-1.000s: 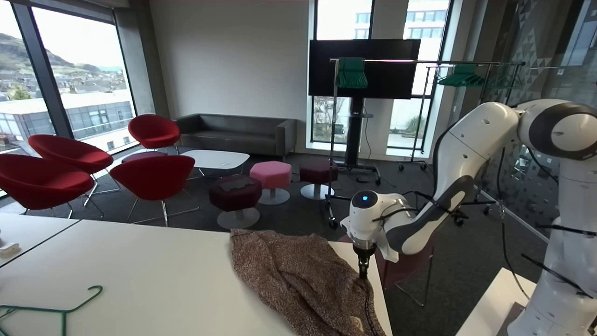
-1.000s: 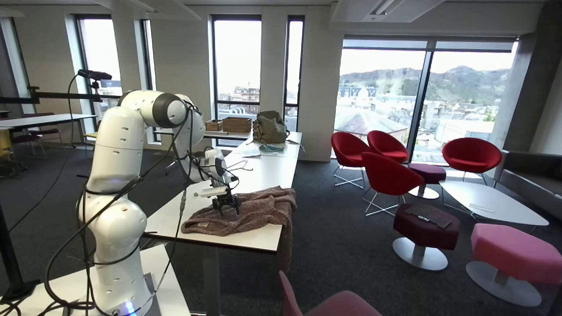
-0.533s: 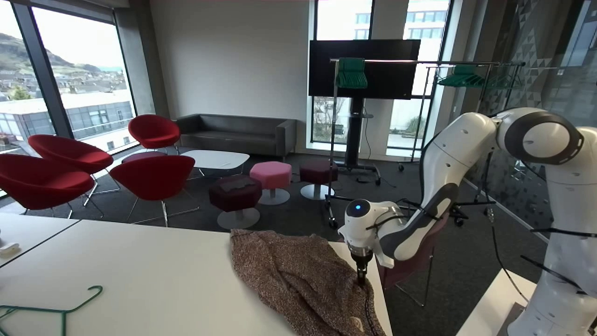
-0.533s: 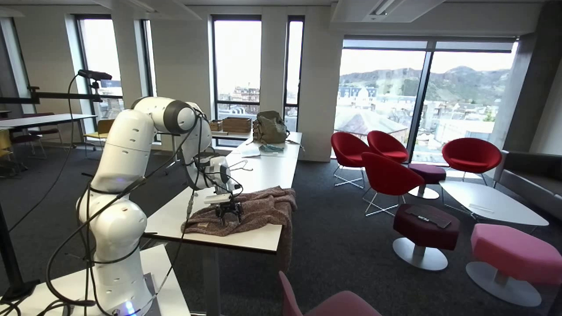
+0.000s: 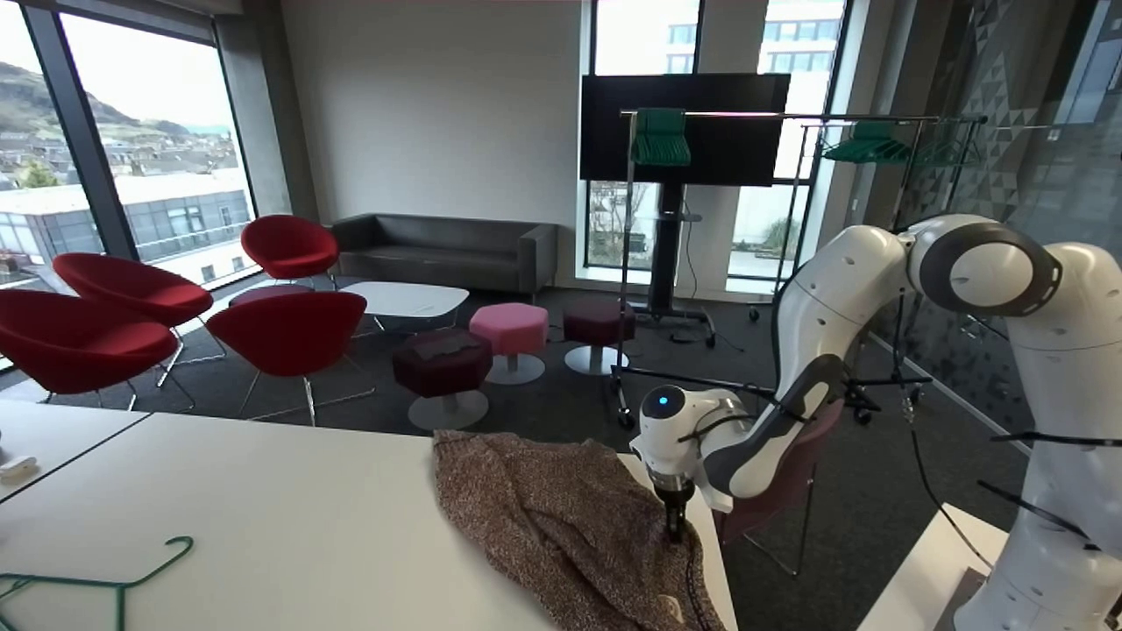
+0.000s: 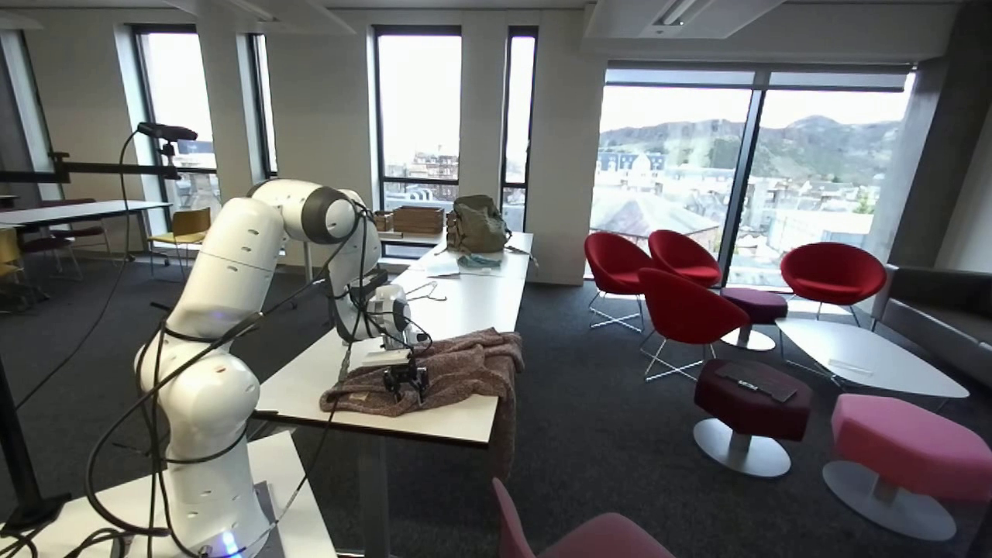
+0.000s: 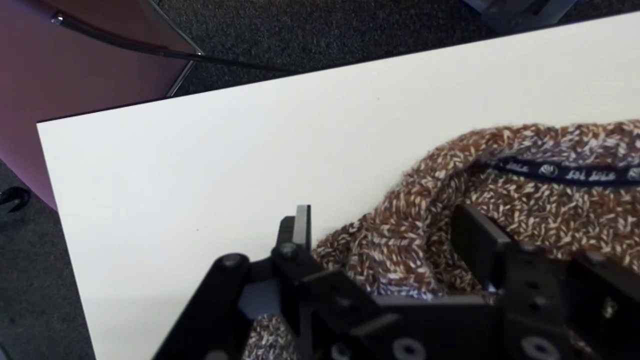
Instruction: Put the cloth on the pick chair
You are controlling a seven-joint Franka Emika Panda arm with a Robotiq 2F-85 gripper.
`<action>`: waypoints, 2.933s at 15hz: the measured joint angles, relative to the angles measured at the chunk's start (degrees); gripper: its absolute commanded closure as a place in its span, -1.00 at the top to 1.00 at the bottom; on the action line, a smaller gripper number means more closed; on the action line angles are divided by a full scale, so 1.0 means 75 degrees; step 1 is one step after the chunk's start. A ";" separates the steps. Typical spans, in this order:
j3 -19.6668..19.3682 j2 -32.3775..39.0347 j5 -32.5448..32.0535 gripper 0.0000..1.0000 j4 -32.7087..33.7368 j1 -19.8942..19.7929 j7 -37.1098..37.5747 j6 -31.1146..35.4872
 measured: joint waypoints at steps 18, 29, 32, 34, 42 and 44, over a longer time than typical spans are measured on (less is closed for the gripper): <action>-0.0391 -0.0876 0.2063 -0.97 -0.0082 -0.0144 0.0296 0.0431; -0.0519 -0.3493 0.2106 -0.97 -0.0824 -0.0546 0.0964 0.0312; -0.0218 -0.3608 0.2390 -0.97 -0.0870 -0.0545 0.0887 0.0318; -0.0010 -0.3607 0.2553 -0.97 -0.0933 -0.0542 0.0878 0.0318; 0.0235 -0.3737 0.3596 -0.89 -0.1020 -0.0542 0.0279 0.0141; 0.0244 -0.3787 0.3836 -0.89 -0.1020 -0.0542 0.0060 0.0029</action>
